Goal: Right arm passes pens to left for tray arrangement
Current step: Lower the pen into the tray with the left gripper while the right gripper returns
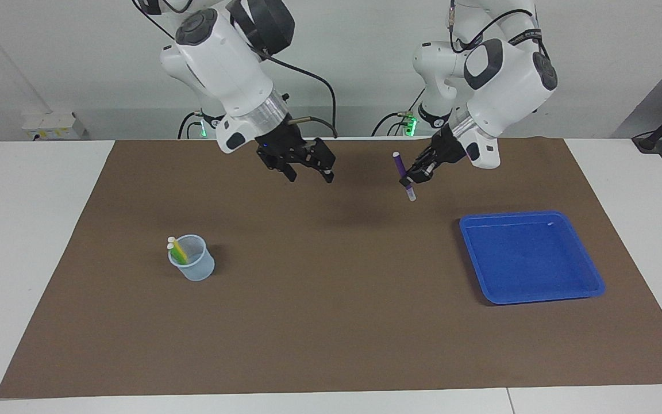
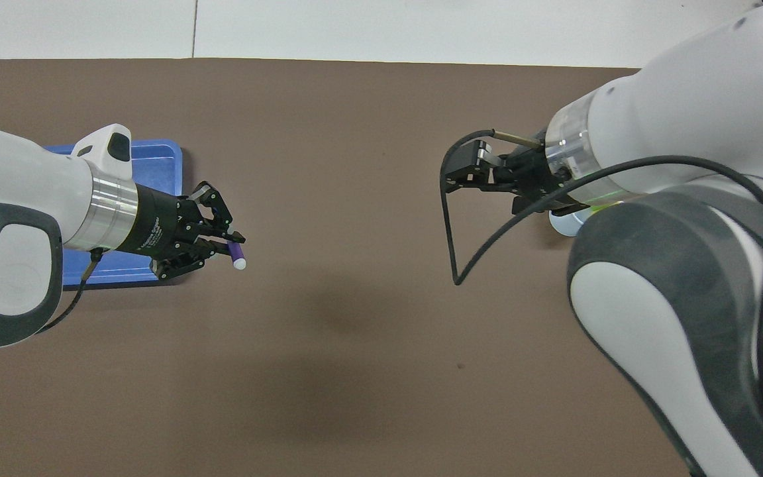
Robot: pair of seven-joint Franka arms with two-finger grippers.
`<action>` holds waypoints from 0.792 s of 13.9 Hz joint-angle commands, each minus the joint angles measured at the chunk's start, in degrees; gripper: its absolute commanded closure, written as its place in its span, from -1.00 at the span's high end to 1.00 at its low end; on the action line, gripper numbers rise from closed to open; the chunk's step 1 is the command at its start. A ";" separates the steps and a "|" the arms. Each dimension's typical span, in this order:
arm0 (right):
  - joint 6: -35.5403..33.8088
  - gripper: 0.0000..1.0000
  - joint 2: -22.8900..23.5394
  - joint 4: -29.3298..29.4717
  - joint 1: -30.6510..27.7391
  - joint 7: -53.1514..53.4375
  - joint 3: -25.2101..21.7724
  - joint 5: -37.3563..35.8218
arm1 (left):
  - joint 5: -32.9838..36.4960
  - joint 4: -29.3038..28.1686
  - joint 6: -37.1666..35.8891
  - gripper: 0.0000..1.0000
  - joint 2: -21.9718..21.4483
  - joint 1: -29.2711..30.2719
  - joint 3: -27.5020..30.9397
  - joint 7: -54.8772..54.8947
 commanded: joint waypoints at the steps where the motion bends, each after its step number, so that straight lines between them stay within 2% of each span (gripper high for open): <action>1: -5.47 1.00 -3.56 -1.58 -5.51 -11.87 0.32 -2.22 | 6.22 -1.11 -1.87 -1.00 -1.55 0.83 -0.02 11.12; 6: -9.01 1.00 -9.19 -6.58 -12.64 -26.38 0.23 -5.12 | 17.02 -1.81 1.37 -1.00 -1.55 7.86 -0.10 31.81; 7: -7.62 1.00 -10.07 -8.77 -13.70 -28.50 0.32 -5.30 | 18.61 -2.16 2.77 -1.00 -1.55 8.13 -0.10 33.92; 9: -0.35 1.00 -12.35 -15.52 -14.76 -33.06 0.23 -7.22 | 18.98 -3.65 5.76 -1.00 -1.28 10.23 -0.10 38.05; 11: 5.20 1.00 -11.84 -18.89 -16.43 -38.52 0.23 -7.76 | 18.98 -4.97 10.14 -1.00 -0.23 13.65 -0.10 44.10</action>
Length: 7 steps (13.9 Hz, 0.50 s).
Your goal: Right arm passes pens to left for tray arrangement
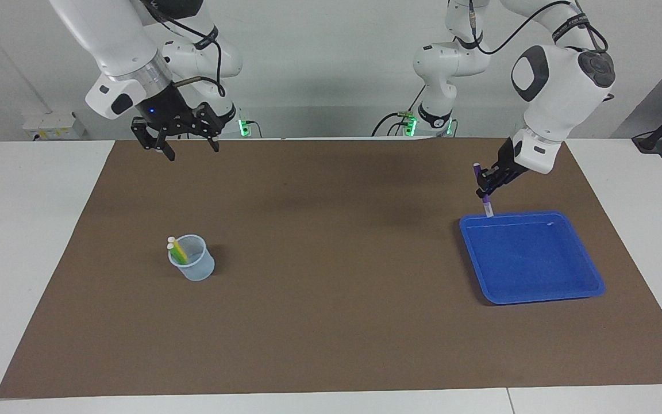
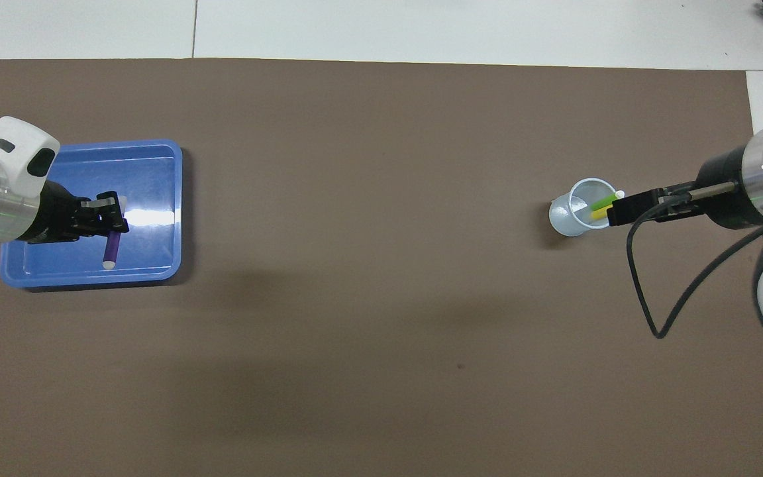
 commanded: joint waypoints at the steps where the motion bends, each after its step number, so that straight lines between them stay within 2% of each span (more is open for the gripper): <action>1: 7.71 1.00 -0.80 -6.41 -2.98 -6.84 0.74 -2.55 | 1.10 -3.59 7.28 -1.00 0.40 4.46 -0.42 9.37; 4: 13.61 1.00 4.20 -6.41 -3.26 -9.58 0.65 -5.81 | 1.27 -3.95 12.74 -1.00 3.38 7.62 -0.42 14.41; 7: 18.88 1.00 9.47 -6.06 -4.22 -12.99 0.65 -7.66 | 5.74 -3.95 17.05 -1.00 5.58 9.47 -0.42 15.30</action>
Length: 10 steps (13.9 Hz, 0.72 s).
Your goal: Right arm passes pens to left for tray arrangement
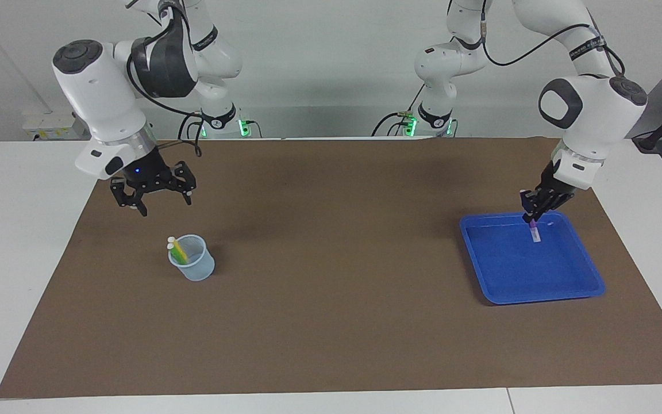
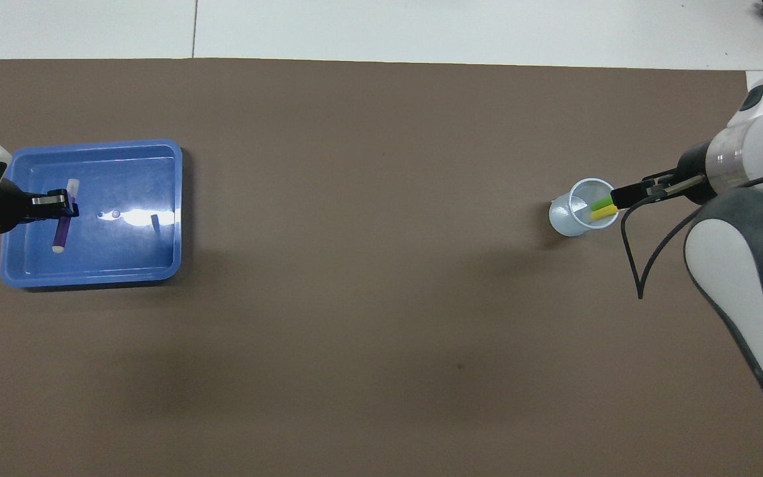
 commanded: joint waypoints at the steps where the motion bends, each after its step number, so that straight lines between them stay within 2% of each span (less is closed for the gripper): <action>1: 4.09 1.00 4.18 0.21 -1.41 -3.34 0.67 -1.34 | 2.98 -0.46 3.96 -1.00 1.60 2.15 -0.55 0.80; 5: 5.77 1.00 7.35 0.13 -1.32 -3.34 0.76 -2.31 | 3.07 -0.37 11.33 -1.00 6.95 5.05 -0.46 5.97; 7: 7.17 0.78 8.40 0.04 -1.23 -3.34 0.76 -2.75 | 3.06 0.07 16.34 -1.00 10.47 6.81 -0.46 9.23; 10: 8.23 0.35 9.46 -0.05 -1.23 -3.26 0.76 -4.07 | 3.06 0.33 19.78 -1.00 13.64 7.34 -0.46 11.18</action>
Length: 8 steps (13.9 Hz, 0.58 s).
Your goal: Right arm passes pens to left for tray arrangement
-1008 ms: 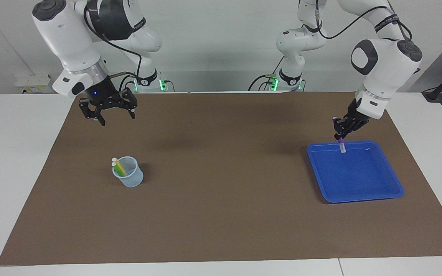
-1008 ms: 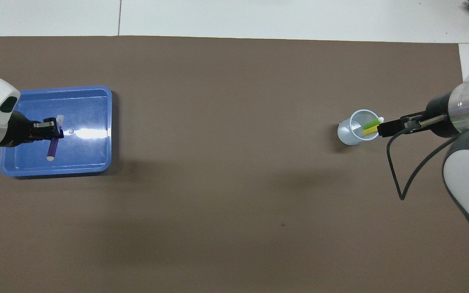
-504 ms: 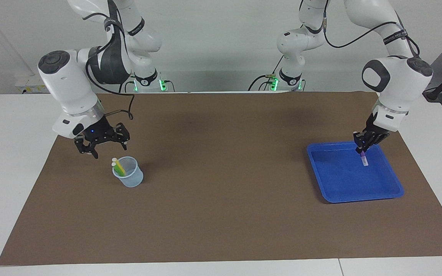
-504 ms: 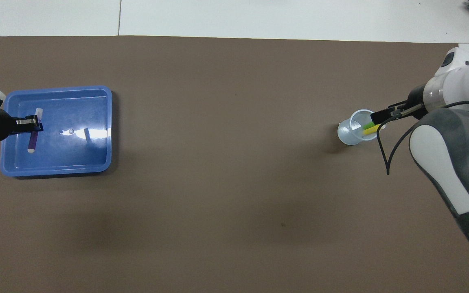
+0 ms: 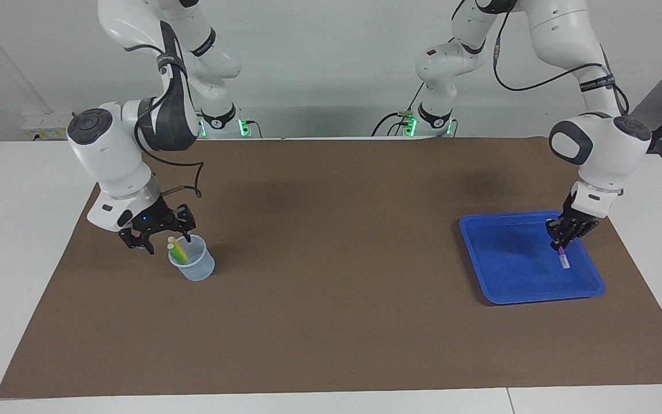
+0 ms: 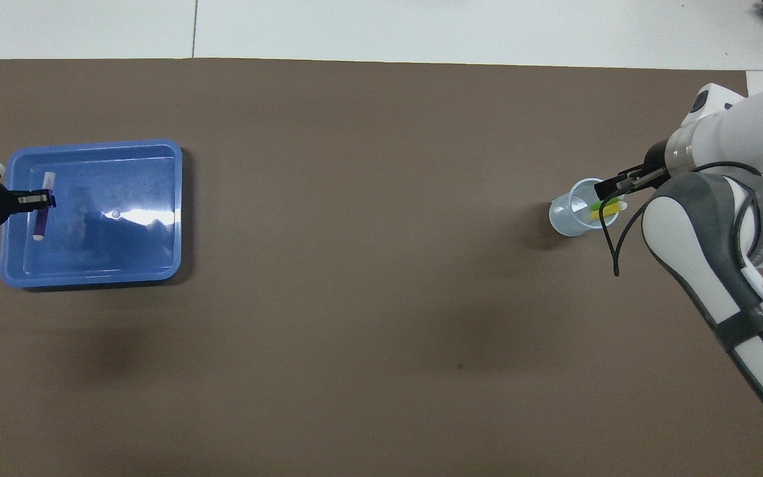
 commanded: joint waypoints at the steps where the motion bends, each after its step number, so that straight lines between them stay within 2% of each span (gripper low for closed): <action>1: 1.32 0.28 1.12 -0.06 -0.63 -0.86 0.63 -1.48 | 1.06 0.50 3.64 -1.00 2.29 0.62 -0.51 1.01; 5: 1.40 0.13 1.21 -1.02 -0.63 -0.59 0.63 -1.48 | 1.06 0.58 5.93 -1.00 3.27 2.29 -0.51 8.80; 8: 1.32 0.00 0.86 -1.99 -0.98 -0.59 0.63 -1.48 | 0.97 0.58 6.11 -1.00 3.36 2.47 -0.51 8.92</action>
